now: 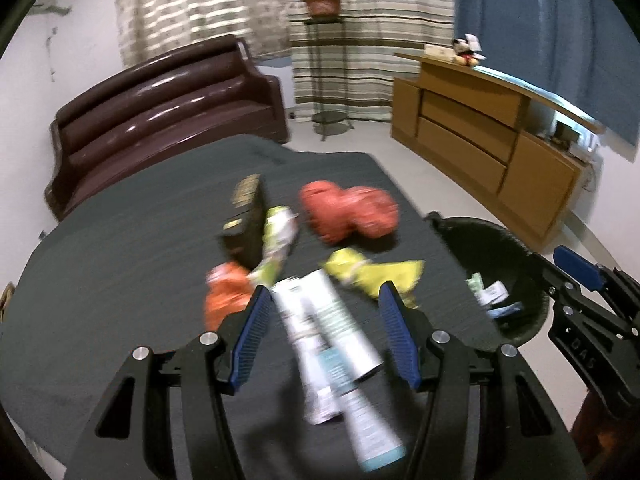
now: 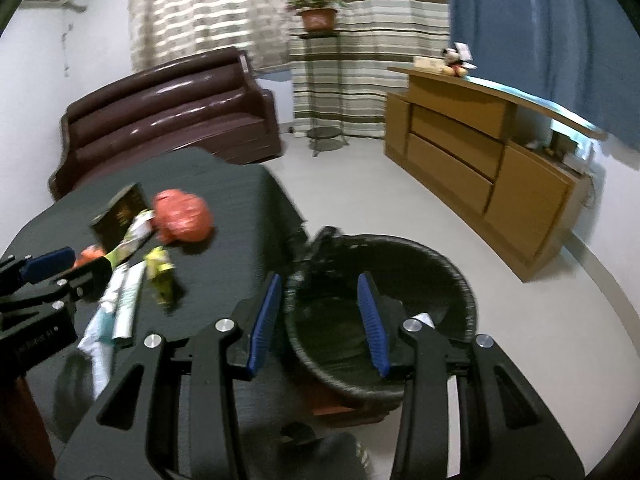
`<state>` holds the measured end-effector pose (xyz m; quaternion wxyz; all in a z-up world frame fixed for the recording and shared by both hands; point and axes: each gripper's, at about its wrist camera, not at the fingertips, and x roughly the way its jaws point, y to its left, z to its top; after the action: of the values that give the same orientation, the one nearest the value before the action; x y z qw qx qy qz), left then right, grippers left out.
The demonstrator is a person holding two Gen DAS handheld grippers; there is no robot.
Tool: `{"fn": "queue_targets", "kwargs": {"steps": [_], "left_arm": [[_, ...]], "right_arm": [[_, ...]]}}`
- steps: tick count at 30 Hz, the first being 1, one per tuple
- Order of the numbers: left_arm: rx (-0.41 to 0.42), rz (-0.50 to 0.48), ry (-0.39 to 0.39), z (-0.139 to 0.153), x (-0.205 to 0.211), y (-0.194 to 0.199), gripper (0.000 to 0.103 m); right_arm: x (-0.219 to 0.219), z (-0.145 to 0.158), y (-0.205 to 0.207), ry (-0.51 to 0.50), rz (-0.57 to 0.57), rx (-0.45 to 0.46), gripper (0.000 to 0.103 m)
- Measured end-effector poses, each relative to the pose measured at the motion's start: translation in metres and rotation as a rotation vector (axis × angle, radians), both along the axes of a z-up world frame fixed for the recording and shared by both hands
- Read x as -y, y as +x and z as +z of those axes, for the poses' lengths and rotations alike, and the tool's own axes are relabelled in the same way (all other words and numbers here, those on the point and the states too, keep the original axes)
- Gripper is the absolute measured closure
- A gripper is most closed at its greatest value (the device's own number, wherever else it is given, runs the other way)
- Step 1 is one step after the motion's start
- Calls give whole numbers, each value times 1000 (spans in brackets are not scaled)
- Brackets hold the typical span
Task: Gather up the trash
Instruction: 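Move both open tools back toward the remaining trash on the table, then grasp the white toothpaste tube with the right tool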
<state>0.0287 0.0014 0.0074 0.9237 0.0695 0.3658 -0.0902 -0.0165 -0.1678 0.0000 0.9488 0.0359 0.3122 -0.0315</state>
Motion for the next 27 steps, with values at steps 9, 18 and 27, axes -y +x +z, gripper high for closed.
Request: {"fn": "queue_targets", "kwargs": {"steps": [9,18,27], "left_arm": [[-15,124,0,-11,-72,-15,46],[-18,236,2,-17,-130,-30,46],[-24,319,-14,-22,-171,-42,46]], "right_arm": [[-56,1,-12,-15,117,-16,64],[-101,-1,-30,-42,208,-24,64],[-130,-11,-34,-70,261,-55,64]]}}
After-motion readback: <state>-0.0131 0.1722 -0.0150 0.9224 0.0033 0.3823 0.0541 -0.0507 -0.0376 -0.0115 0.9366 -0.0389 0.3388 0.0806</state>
